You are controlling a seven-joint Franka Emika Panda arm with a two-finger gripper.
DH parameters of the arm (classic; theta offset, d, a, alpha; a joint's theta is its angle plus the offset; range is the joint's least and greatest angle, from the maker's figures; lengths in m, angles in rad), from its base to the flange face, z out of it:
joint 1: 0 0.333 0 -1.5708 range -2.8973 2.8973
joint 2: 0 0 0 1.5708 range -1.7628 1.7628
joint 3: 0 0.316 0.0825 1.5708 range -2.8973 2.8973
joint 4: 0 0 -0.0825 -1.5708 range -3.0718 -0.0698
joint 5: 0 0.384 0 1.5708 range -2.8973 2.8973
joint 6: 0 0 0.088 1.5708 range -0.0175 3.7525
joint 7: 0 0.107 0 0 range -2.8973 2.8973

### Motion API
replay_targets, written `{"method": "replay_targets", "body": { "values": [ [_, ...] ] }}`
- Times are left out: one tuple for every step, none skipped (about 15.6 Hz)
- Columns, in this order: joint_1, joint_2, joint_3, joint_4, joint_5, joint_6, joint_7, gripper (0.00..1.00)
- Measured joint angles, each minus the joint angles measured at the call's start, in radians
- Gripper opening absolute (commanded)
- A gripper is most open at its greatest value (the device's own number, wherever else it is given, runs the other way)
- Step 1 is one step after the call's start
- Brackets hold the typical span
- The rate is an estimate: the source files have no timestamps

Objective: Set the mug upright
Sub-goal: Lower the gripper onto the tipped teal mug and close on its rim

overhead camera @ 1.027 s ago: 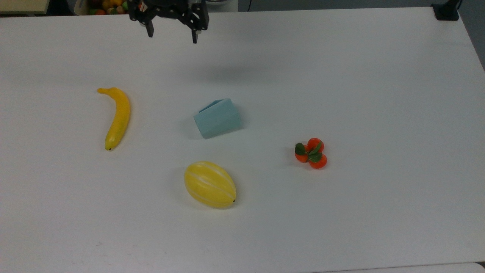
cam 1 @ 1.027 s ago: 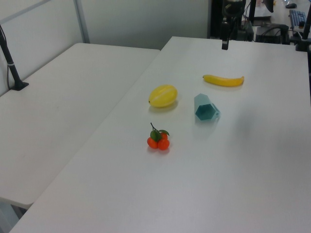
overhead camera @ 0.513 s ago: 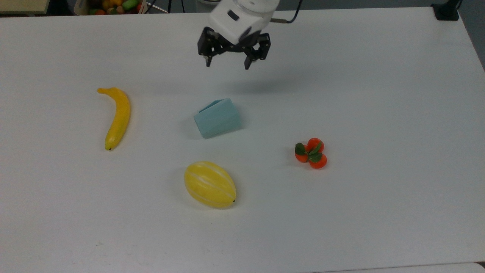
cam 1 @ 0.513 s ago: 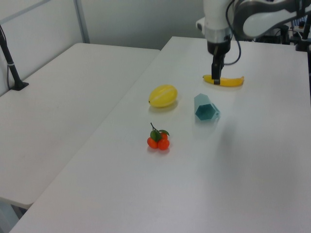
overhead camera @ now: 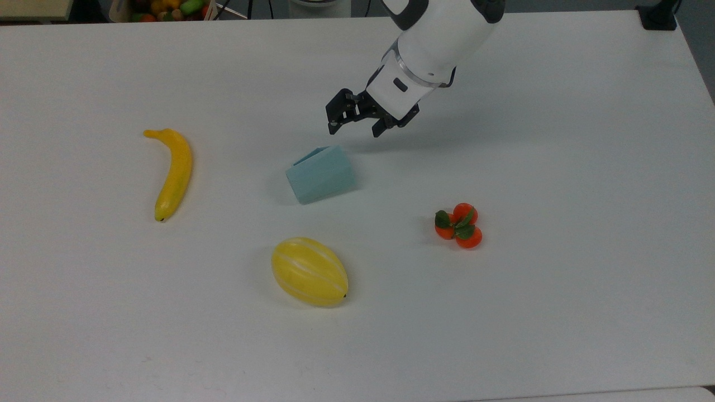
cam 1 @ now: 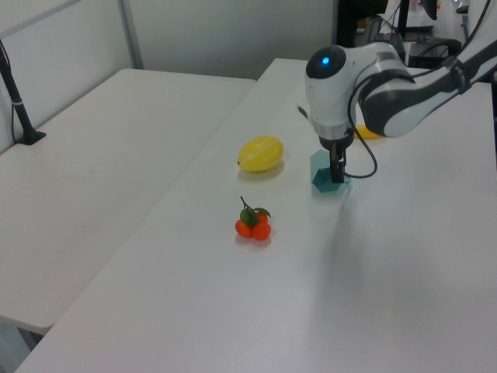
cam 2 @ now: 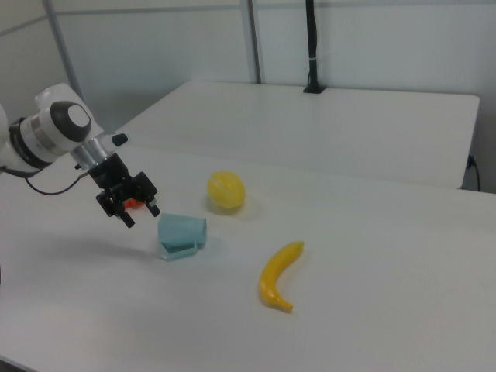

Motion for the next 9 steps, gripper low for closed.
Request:
{"method": "replay_targets", "body": {
  "values": [
    [0.001, 0.002, 0.0, -0.015, -0.028, 0.026, 0.023, 0.86],
    [0.001, 0.003, 0.0, -0.026, -0.057, 0.044, 0.043, 0.83],
    [0.0, 0.004, 0.0, -0.032, -0.085, 0.057, 0.062, 0.8],
    [0.0, 0.006, 0.0, -0.037, -0.112, 0.067, 0.075, 0.74],
    [0.0, 0.008, 0.0, -0.04, -0.133, 0.077, 0.087, 0.69],
    [0.0, 0.011, -0.001, -0.042, -0.147, 0.091, 0.093, 0.65],
    [0.0, 0.015, -0.003, -0.042, -0.161, 0.104, 0.097, 0.61],
    [-0.001, 0.02, -0.005, -0.042, -0.179, 0.117, 0.101, 0.57],
    [-0.002, 0.025, -0.007, -0.043, -0.203, 0.129, 0.106, 0.49]
  ]
}}
